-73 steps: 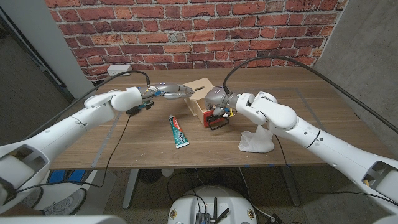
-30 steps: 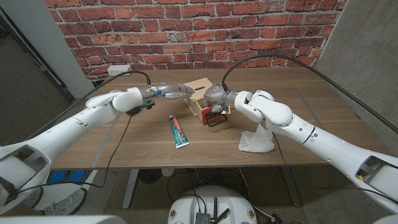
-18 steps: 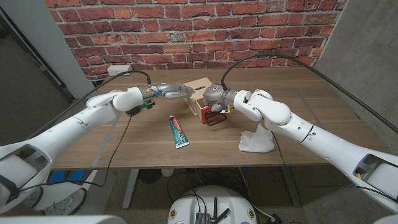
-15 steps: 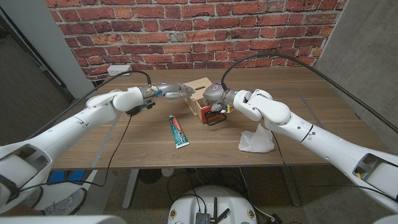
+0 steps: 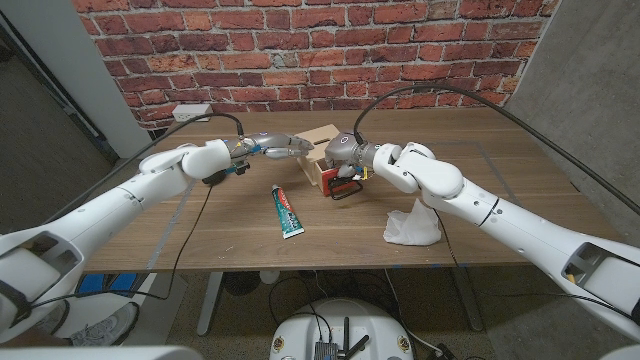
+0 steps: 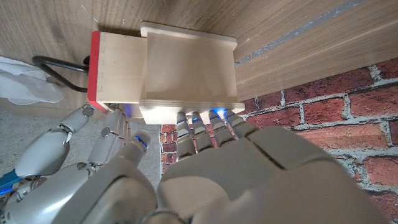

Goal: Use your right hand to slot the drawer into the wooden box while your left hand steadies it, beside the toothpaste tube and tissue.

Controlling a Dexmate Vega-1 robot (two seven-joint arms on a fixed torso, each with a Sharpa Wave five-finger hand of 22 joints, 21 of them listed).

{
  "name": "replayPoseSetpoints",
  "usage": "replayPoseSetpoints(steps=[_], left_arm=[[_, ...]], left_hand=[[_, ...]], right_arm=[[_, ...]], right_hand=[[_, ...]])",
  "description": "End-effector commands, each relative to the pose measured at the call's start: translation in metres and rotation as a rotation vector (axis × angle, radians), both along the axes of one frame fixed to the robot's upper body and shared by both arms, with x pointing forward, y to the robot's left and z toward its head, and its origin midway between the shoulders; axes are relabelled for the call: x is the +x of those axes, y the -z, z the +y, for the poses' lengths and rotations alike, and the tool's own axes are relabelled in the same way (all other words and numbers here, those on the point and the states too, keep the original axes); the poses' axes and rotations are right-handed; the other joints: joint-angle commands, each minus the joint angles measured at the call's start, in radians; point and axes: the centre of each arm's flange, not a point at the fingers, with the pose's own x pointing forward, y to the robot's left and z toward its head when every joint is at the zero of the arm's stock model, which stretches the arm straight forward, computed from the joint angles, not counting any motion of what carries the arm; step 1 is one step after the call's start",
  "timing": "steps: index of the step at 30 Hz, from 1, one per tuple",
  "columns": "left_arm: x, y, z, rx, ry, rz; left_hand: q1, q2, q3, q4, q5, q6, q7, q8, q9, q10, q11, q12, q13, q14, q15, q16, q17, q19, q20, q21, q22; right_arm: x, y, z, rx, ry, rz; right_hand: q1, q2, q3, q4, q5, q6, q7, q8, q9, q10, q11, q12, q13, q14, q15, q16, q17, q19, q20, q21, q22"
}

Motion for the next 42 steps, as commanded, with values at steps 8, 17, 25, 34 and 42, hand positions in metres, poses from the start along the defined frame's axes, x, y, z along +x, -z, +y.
replayPoseSetpoints(steps=[8, 17, 25, 34, 42], left_arm=[[-0.003, 0.002, -0.001, -0.005, -0.001, 0.002], [-0.006, 0.004, -0.001, -0.008, -0.002, 0.002], [-0.007, 0.004, 0.0, -0.01, -0.004, 0.0], [-0.006, 0.003, -0.001, -0.006, -0.003, -0.001], [-0.006, 0.002, -0.002, -0.003, -0.002, -0.001]], left_hand=[[0.006, 0.074, 0.012, -0.002, 0.002, 0.006, 0.001, 0.004, 0.004, 0.009, 0.002, 0.002, 0.004, 0.007, -0.087, 0.007, 0.004, 0.008, -0.172, 0.002, 0.0], [0.006, 0.075, 0.015, -0.003, 0.001, 0.007, 0.0, 0.004, 0.005, 0.01, 0.002, 0.002, 0.004, 0.008, -0.087, 0.007, 0.004, 0.011, -0.171, 0.003, 0.0], [0.005, 0.075, 0.019, -0.003, 0.001, 0.008, 0.001, 0.004, 0.005, 0.011, 0.003, 0.002, 0.004, 0.009, -0.086, 0.007, 0.004, 0.014, -0.171, 0.003, 0.0], [0.005, 0.076, 0.023, -0.004, 0.001, 0.008, 0.002, 0.004, 0.005, 0.011, 0.002, 0.002, 0.004, 0.01, -0.086, 0.008, 0.004, 0.018, -0.171, 0.004, 0.0], [0.005, 0.076, 0.026, -0.004, 0.0, 0.008, 0.001, 0.004, 0.005, 0.013, 0.002, 0.002, 0.004, 0.011, -0.086, 0.008, 0.004, 0.02, -0.17, 0.004, 0.0]], right_arm=[[-0.002, 0.0, 0.001, -0.003, 0.011, -0.021], [-0.006, 0.0, 0.005, -0.018, 0.024, -0.033], [-0.009, -0.001, 0.009, -0.032, 0.044, -0.028], [-0.012, -0.003, 0.007, -0.034, 0.059, -0.004], [-0.014, -0.008, 0.005, -0.014, 0.057, 0.015]], right_hand=[[0.0, -0.013, 0.011, 0.006, 0.003, -0.021, -0.012, -0.006, 0.01, -0.034, 0.003, -0.011, -0.005, -0.039, -0.054, -0.013, 0.003, -0.028, -0.079, -0.01, 0.001], [0.002, -0.058, -0.017, 0.008, -0.008, -0.124, -0.008, -0.039, 0.017, -0.122, 0.007, -0.022, -0.013, -0.12, -0.054, -0.03, 0.017, -0.062, -0.075, -0.031, -0.002], [0.004, -0.085, -0.041, 0.011, -0.016, -0.206, -0.022, -0.052, 0.021, -0.204, 0.006, -0.026, -0.019, -0.198, -0.049, -0.047, 0.02, -0.084, -0.046, -0.048, -0.005], [-0.01, -0.103, -0.074, 0.022, -0.024, -0.293, -0.035, -0.056, 0.023, -0.288, 0.015, -0.024, -0.026, -0.303, -0.038, -0.056, 0.027, -0.105, 0.0, -0.07, -0.007], [-0.022, -0.107, -0.087, 0.026, -0.026, -0.33, -0.028, -0.059, 0.022, -0.318, 0.022, -0.022, -0.029, -0.335, -0.036, -0.057, 0.029, -0.113, 0.014, -0.08, -0.008]])
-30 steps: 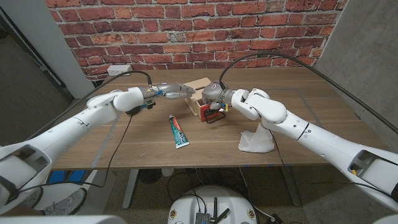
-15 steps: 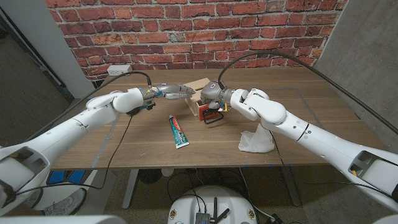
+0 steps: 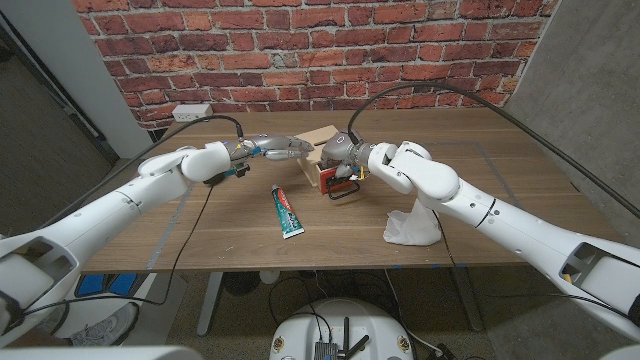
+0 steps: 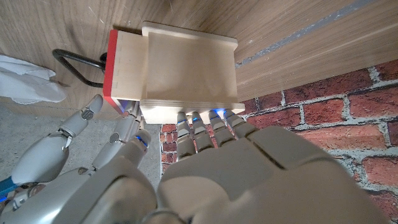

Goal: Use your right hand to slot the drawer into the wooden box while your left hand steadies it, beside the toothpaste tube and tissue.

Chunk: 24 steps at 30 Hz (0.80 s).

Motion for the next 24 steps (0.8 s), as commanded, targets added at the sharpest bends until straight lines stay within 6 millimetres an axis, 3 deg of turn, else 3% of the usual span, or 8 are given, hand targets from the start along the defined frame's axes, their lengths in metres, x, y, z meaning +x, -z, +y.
replayPoseSetpoints(steps=[1, 24], left_arm=[[-0.001, -0.002, -0.001, 0.006, 0.0, -0.002], [-0.001, -0.003, 0.001, -0.001, -0.012, -0.006]], left_hand=[[0.005, 0.076, 0.007, 0.001, 0.0, 0.009, 0.0, 0.003, 0.005, 0.01, -0.001, 0.005, 0.004, 0.008, -0.083, 0.003, 0.005, 0.009, -0.17, 0.004, 0.001], [0.005, 0.075, 0.016, -0.002, 0.0, 0.012, -0.001, 0.003, 0.005, 0.011, -0.001, 0.005, 0.004, 0.008, -0.081, 0.002, 0.004, 0.015, -0.169, 0.005, 0.001]], right_arm=[[-0.003, -0.005, -0.003, 0.02, 0.006, 0.024], [-0.027, -0.023, -0.011, 0.096, -0.058, 0.025]], right_hand=[[-0.005, -0.003, -0.008, 0.002, -0.001, -0.006, -0.001, -0.002, 0.003, -0.005, 0.003, 0.002, -0.001, -0.009, -0.136, 0.0, 0.003, -0.005, -0.018, -0.007, 0.002], [-0.025, 0.006, -0.018, 0.011, -0.001, -0.006, 0.001, 0.009, 0.002, 0.001, 0.004, 0.011, -0.005, -0.008, -0.136, 0.013, 0.007, -0.013, -0.007, -0.019, 0.001]])
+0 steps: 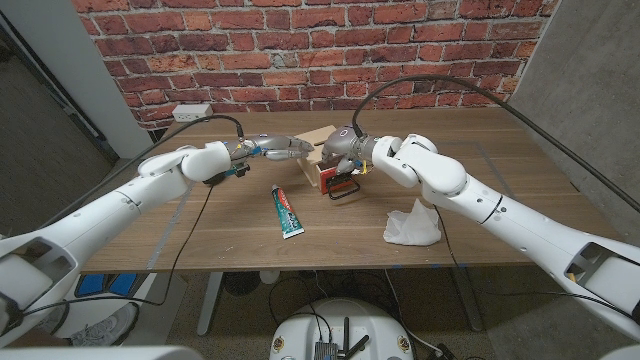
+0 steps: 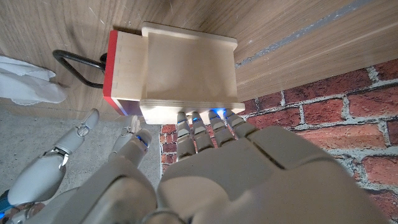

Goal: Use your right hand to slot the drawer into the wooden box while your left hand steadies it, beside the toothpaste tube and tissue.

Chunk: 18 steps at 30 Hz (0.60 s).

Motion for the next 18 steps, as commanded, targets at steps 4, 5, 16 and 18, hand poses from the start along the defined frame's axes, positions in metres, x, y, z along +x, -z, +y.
replayPoseSetpoints(steps=[4, 5, 16, 18], left_arm=[[0.001, -0.002, 0.001, -0.002, -0.005, -0.005], [0.001, -0.002, 0.001, 0.0, -0.004, -0.005], [0.0, -0.005, 0.002, 0.003, -0.008, -0.011], [0.0, -0.005, 0.002, 0.003, -0.008, -0.014]], left_hand=[[0.005, 0.075, 0.008, -0.004, -0.001, 0.009, 0.003, 0.004, 0.006, 0.011, -0.002, 0.005, 0.004, 0.008, -0.081, 0.002, 0.005, 0.005, -0.17, 0.005, 0.002], [0.006, 0.075, 0.009, -0.004, -0.001, 0.008, 0.003, 0.004, 0.006, 0.011, -0.001, 0.005, 0.004, 0.008, -0.081, 0.002, 0.005, 0.005, -0.17, 0.004, 0.002], [0.006, 0.074, 0.012, -0.007, -0.001, 0.008, 0.002, 0.003, 0.006, 0.011, -0.001, 0.005, 0.004, 0.006, -0.081, 0.002, 0.004, 0.005, -0.17, 0.004, 0.002], [0.006, 0.074, 0.013, -0.007, -0.001, 0.008, 0.002, 0.003, 0.006, 0.011, -0.002, 0.005, 0.004, 0.006, -0.082, 0.001, 0.004, 0.005, -0.17, 0.004, 0.002]], right_arm=[[-0.02, -0.005, -0.006, 0.064, -0.053, -0.007], [-0.021, -0.004, -0.007, 0.069, -0.059, -0.01], [-0.028, 0.005, -0.016, 0.115, -0.052, -0.062], [-0.028, 0.006, -0.017, 0.124, -0.047, -0.067]], right_hand=[[-0.011, 0.005, -0.009, 0.0, 0.001, 0.015, 0.007, 0.015, 0.001, 0.035, 0.0, 0.021, -0.002, 0.013, -0.142, 0.021, 0.007, -0.003, -0.01, -0.006, 0.001], [-0.01, 0.006, -0.009, -0.001, 0.001, 0.015, 0.007, 0.015, 0.001, 0.037, -0.002, 0.022, -0.002, 0.014, -0.143, 0.022, 0.007, -0.002, -0.01, -0.007, 0.001], [-0.04, -0.005, -0.028, -0.001, -0.003, -0.125, 0.047, -0.014, -0.008, -0.105, 0.052, -0.008, -0.009, -0.09, -0.118, -0.006, -0.004, -0.038, 0.012, -0.044, 0.001], [-0.048, -0.007, -0.036, -0.002, -0.002, -0.184, 0.066, -0.015, -0.009, -0.182, 0.071, -0.012, -0.013, -0.152, -0.087, -0.013, -0.003, -0.072, 0.027, -0.069, 0.0]])
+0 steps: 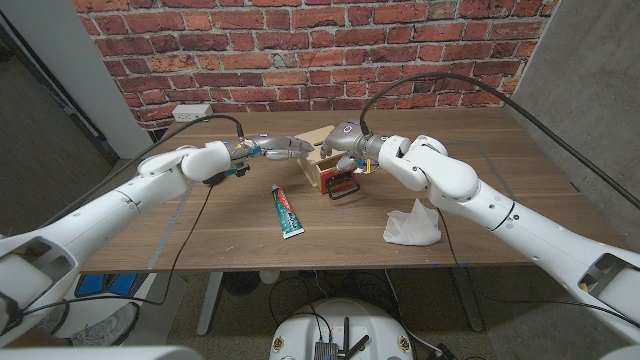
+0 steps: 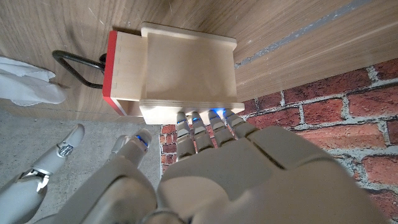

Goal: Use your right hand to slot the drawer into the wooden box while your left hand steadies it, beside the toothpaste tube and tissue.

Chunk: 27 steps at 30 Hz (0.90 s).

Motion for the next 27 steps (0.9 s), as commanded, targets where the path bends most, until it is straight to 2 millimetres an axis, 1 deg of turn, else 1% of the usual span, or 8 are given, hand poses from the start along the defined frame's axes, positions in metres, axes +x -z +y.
replayPoseSetpoints(steps=[1, 5, 7, 9, 14, 22, 24, 27], left_arm=[[-0.001, -0.003, 0.001, 0.001, -0.004, -0.011], [-0.002, -0.004, 0.0, -0.001, -0.004, -0.018], [-0.003, -0.004, 0.0, -0.001, -0.004, -0.018], [-0.003, -0.004, 0.0, -0.003, -0.004, -0.021], [-0.004, -0.006, 0.001, -0.005, -0.007, -0.03], [-0.005, -0.009, 0.0, 0.0, -0.012, -0.036], [-0.006, -0.009, 0.001, 0.0, -0.015, -0.038], [-0.007, -0.01, 0.001, 0.001, -0.018, -0.04]], left_hand=[[0.006, 0.074, 0.007, -0.001, -0.001, 0.007, 0.003, 0.003, 0.005, 0.008, -0.003, 0.004, 0.005, 0.006, -0.081, 0.001, 0.004, 0.006, -0.169, 0.004, 0.002], [0.006, 0.073, 0.009, -0.002, -0.001, 0.004, 0.002, 0.002, 0.005, 0.004, -0.002, 0.003, 0.005, 0.002, -0.081, 0.0, 0.004, 0.006, -0.17, 0.003, 0.002], [0.006, 0.073, 0.01, -0.002, -0.002, 0.0, 0.002, 0.001, 0.005, 0.002, -0.003, 0.002, 0.005, 0.0, -0.081, 0.0, 0.004, 0.006, -0.169, 0.003, 0.002], [0.006, 0.073, 0.011, -0.003, -0.002, -0.001, 0.003, 0.0, 0.005, -0.001, -0.002, 0.001, 0.005, -0.001, -0.081, -0.001, 0.004, 0.006, -0.17, 0.003, 0.002], [0.006, 0.072, 0.013, -0.004, -0.002, -0.004, 0.002, -0.001, 0.005, -0.005, -0.001, 0.0, 0.005, -0.005, -0.08, -0.001, 0.004, 0.006, -0.17, 0.003, 0.002], [0.007, 0.073, 0.017, -0.007, -0.002, -0.007, 0.0, -0.001, 0.005, -0.01, -0.001, 0.0, 0.005, -0.01, -0.079, -0.002, 0.004, 0.006, -0.169, 0.002, 0.002], [0.007, 0.073, 0.018, -0.007, -0.002, -0.007, 0.0, -0.001, 0.005, -0.01, -0.001, 0.0, 0.005, -0.01, -0.079, -0.002, 0.004, 0.006, -0.169, 0.002, 0.002], [0.007, 0.073, 0.019, -0.008, -0.002, -0.007, 0.0, 0.0, 0.005, -0.01, 0.0, 0.0, 0.005, -0.01, -0.079, -0.001, 0.004, 0.007, -0.169, 0.002, 0.002]], right_arm=[[-0.007, 0.007, -0.008, 0.054, 0.007, -0.039], [-0.004, 0.01, -0.006, 0.045, 0.045, -0.024], [-0.004, 0.013, -0.004, 0.026, 0.067, -0.036], [-0.003, 0.015, -0.003, 0.04, 0.064, -0.03], [0.0, 0.02, -0.003, 0.066, 0.059, -0.045], [0.008, 0.026, -0.002, 0.104, 0.064, -0.052], [0.009, 0.027, -0.002, 0.115, 0.07, -0.056], [0.01, 0.028, -0.003, 0.128, 0.075, -0.068]], right_hand=[[-0.014, -0.004, -0.013, -0.004, -0.002, -0.09, 0.029, -0.003, -0.001, -0.108, 0.033, -0.006, -0.004, -0.098, -0.086, -0.014, 0.003, -0.055, 0.022, -0.037, -0.001], [-0.016, -0.007, -0.017, -0.007, 0.001, -0.158, 0.038, -0.007, -0.002, -0.168, 0.043, -0.005, -0.008, -0.157, -0.056, -0.02, -0.003, -0.103, 0.052, -0.066, -0.004], [-0.049, -0.005, -0.028, 0.007, 0.002, -0.217, 0.046, -0.006, -0.004, -0.236, 0.052, -0.005, -0.014, -0.221, -0.036, -0.024, -0.015, -0.156, 0.051, -0.088, -0.005], [-0.064, -0.007, -0.035, 0.009, 0.003, -0.254, 0.043, -0.007, -0.005, -0.264, 0.055, -0.002, -0.017, -0.263, -0.028, -0.027, -0.024, -0.194, 0.046, -0.098, -0.006], [-0.075, -0.008, -0.04, 0.009, 0.006, -0.305, 0.052, -0.01, -0.006, -0.302, 0.063, -0.002, -0.022, -0.303, -0.018, -0.028, -0.037, -0.222, 0.041, -0.099, -0.007], [-0.088, -0.016, -0.048, 0.002, 0.016, -0.443, 0.077, -0.015, -0.01, -0.428, 0.086, -0.004, -0.036, -0.403, 0.016, -0.029, -0.078, -0.283, 0.054, -0.099, -0.008], [-0.096, -0.017, -0.05, 0.003, 0.018, -0.484, 0.083, -0.012, -0.011, -0.469, 0.099, -0.004, -0.041, -0.447, 0.026, -0.031, -0.094, -0.322, 0.056, -0.103, -0.009], [-0.105, -0.019, -0.054, 0.002, 0.021, -0.527, 0.093, -0.01, -0.012, -0.505, 0.096, -0.001, -0.047, -0.49, 0.041, -0.031, -0.114, -0.364, 0.063, -0.105, -0.011]])
